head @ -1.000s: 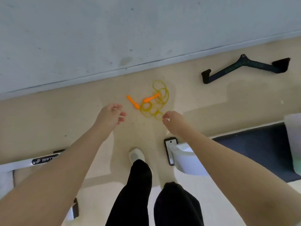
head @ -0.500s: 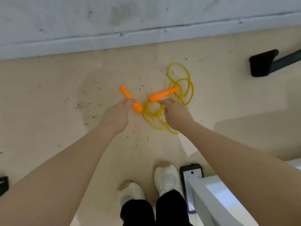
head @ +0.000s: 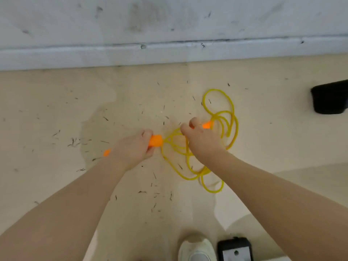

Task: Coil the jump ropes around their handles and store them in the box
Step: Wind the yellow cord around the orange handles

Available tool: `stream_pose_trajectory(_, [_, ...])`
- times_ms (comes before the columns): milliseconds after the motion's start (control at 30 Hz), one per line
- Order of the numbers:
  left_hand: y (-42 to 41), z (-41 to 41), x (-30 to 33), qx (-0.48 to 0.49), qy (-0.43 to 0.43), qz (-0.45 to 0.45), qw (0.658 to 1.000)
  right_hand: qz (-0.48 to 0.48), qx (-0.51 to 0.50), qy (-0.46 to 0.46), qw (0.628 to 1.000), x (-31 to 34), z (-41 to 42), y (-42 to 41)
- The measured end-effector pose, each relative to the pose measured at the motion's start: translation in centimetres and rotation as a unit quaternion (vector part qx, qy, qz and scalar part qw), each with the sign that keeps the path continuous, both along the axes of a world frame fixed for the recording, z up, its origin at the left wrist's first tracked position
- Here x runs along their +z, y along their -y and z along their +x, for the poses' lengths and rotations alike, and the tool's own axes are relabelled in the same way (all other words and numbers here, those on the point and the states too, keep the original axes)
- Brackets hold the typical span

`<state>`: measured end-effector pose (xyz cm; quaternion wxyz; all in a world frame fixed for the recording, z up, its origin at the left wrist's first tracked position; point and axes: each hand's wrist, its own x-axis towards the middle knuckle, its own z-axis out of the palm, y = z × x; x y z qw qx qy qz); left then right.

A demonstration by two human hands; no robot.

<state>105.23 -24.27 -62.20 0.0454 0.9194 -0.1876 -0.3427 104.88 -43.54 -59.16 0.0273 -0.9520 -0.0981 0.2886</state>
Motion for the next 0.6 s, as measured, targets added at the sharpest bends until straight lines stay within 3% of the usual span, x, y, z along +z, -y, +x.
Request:
stream_pose_trajectory(67, [-0.2, -0.5, 5.2, 0.032, -0.011, -0.036, 0.999, 0.046, -0.012, -0.013, 0.999, 4.3, 0.2, 0.2])
stream_pose_trajectory(133, [-0.6, -0.9, 12.1, -0.02, -0.015, 0.003, 1.0, 0.125, -0.012, -0.037, 0.991, 9.6, 0.5, 0.1])
stream_pose_trajectory(200, [-1.1, -1.5, 19.6, -0.073, 0.043, 0.021, 0.996, 0.261, -0.055, -0.051, 0.962, 16.6, 0.5, -0.5])
stream_pose_trajectory(267, [-1.4, -2.7, 28.0, -0.1, 0.133, -0.06, 0.984, 0.395, -0.169, -0.098, 0.897, 25.1, -0.3, -1.1])
stream_pose_trajectory(333, [-1.5, -4.6, 36.3, -0.134, 0.171, -0.152, 0.964, 0.514, -0.316, -0.222, 0.766, 34.1, -1.8, -1.3])
stream_pose_trajectory(400, [-1.1, -7.3, 44.0, -0.145, 0.197, -0.233, 0.941, 0.574, -0.369, -0.34, 0.647, 42.3, -4.1, -0.9])
stream_pose_trajectory(500, [-0.5, -11.5, 55.1, -0.094, 0.224, -0.297, 0.924, 0.606, -0.358, -0.392, 0.593, 53.5, -8.0, -0.3])
stream_pose_trajectory(600, [-0.3, -16.1, 64.3, -0.052, 0.197, -0.338, 0.919, 0.613, -0.355, -0.378, 0.596, 62.8, -12.8, 0.3])
